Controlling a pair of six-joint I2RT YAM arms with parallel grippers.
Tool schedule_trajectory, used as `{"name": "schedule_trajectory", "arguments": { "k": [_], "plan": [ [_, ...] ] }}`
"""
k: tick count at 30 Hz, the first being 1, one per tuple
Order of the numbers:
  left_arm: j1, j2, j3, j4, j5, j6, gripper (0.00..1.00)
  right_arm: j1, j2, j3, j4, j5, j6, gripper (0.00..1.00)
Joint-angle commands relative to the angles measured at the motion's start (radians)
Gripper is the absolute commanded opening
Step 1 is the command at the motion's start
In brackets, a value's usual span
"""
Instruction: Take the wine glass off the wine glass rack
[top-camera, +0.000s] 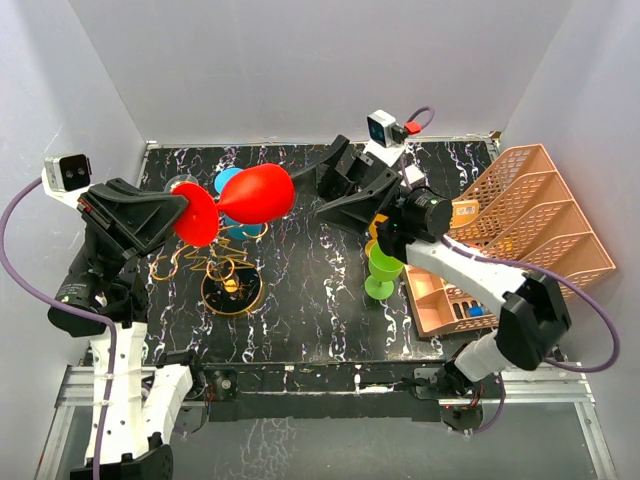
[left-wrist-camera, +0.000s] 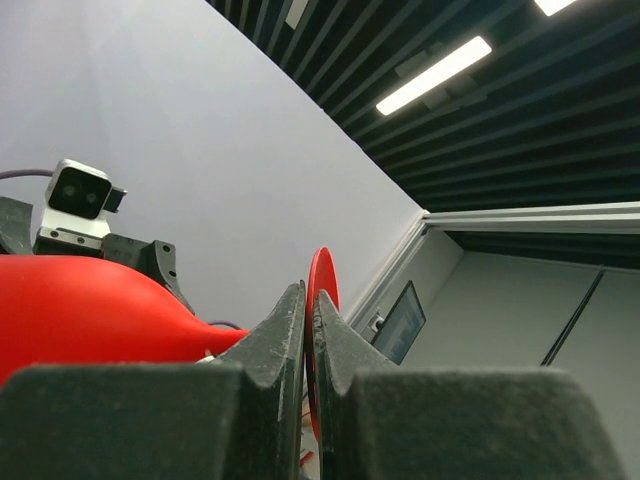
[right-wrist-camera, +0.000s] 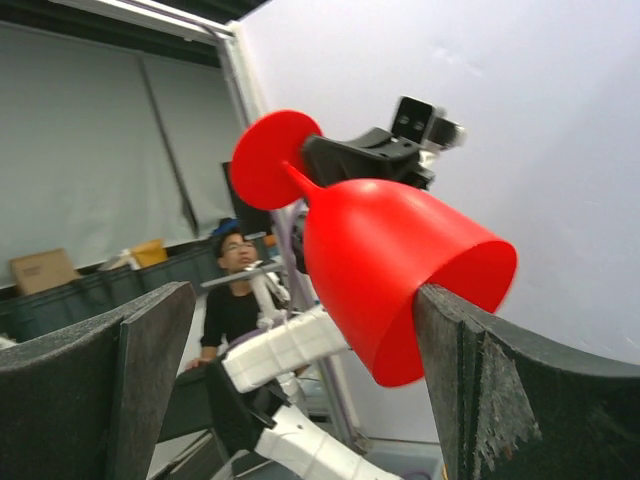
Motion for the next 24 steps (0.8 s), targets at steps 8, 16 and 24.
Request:
{"name": "schedule_trajectory", "arguments": {
  "k": [8, 16, 24],
  "plan": [
    [-0.003, -0.019, -0.008, 0.079, -0.03, -0.057, 0.0, 0.052, 0.111, 0.147, 0.34, -0.065, 0.294, 0.93],
    [-0.003, -0.025, -0.012, 0.031, -0.022, -0.023, 0.0, 0.126, 0.048, 0.131, 0.314, -0.005, 0.267, 0.58],
    [-0.002, -0.053, -0.034, -0.074, -0.035, 0.064, 0.0, 0.15, -0.03, 0.078, 0.274, 0.073, 0.258, 0.12]
  ]
}}
